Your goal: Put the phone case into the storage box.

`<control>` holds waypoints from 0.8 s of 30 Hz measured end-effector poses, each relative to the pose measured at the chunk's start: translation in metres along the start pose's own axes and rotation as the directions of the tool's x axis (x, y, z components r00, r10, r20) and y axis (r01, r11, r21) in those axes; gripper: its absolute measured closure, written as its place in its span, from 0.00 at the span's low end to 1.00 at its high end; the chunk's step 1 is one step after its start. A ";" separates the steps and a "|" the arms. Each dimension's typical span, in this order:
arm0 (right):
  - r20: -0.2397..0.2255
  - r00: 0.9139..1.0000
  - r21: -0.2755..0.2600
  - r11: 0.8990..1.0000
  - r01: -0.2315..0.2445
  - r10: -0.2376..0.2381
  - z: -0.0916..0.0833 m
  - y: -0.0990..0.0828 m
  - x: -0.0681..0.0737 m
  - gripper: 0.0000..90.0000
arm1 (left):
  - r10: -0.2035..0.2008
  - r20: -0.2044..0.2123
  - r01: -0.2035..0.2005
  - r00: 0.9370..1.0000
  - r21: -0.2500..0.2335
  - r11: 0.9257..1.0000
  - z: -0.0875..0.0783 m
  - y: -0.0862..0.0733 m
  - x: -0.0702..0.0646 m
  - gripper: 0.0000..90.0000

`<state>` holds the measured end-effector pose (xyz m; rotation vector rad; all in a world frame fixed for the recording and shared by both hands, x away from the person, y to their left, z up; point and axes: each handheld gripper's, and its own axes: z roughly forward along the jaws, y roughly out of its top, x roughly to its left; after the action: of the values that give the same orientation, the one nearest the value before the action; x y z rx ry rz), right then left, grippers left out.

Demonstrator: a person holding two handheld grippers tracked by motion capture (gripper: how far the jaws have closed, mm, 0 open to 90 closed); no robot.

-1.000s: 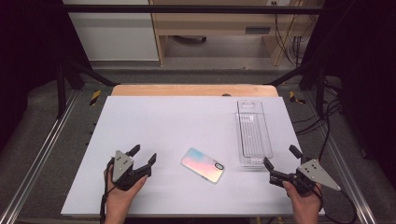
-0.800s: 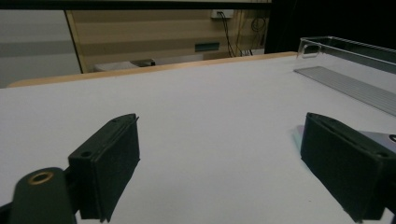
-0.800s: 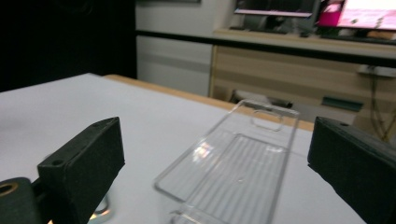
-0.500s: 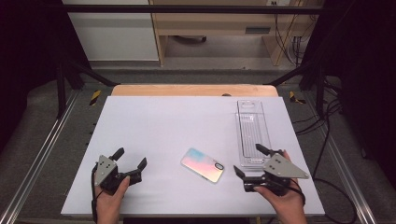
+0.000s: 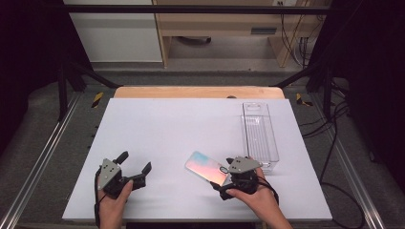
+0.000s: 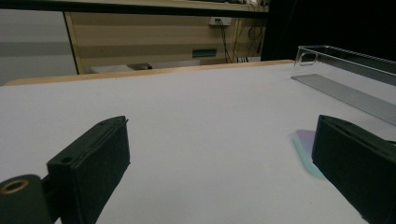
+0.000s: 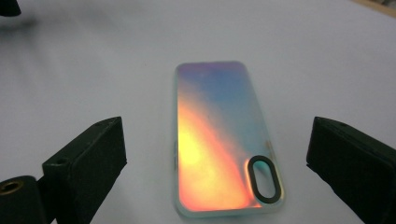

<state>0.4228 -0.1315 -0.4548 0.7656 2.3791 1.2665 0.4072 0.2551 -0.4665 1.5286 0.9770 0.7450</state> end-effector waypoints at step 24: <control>-0.026 0.999 0.159 0.987 -0.039 0.044 0.038 -0.015 -0.014 0.07 | 0.019 0.022 -0.019 1.000 0.006 1.000 0.001 0.000 -0.004 0.04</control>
<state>0.4491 -0.1217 -0.4875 0.8523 2.5236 1.1213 0.4060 0.2508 -0.4660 1.5507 0.9506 0.7380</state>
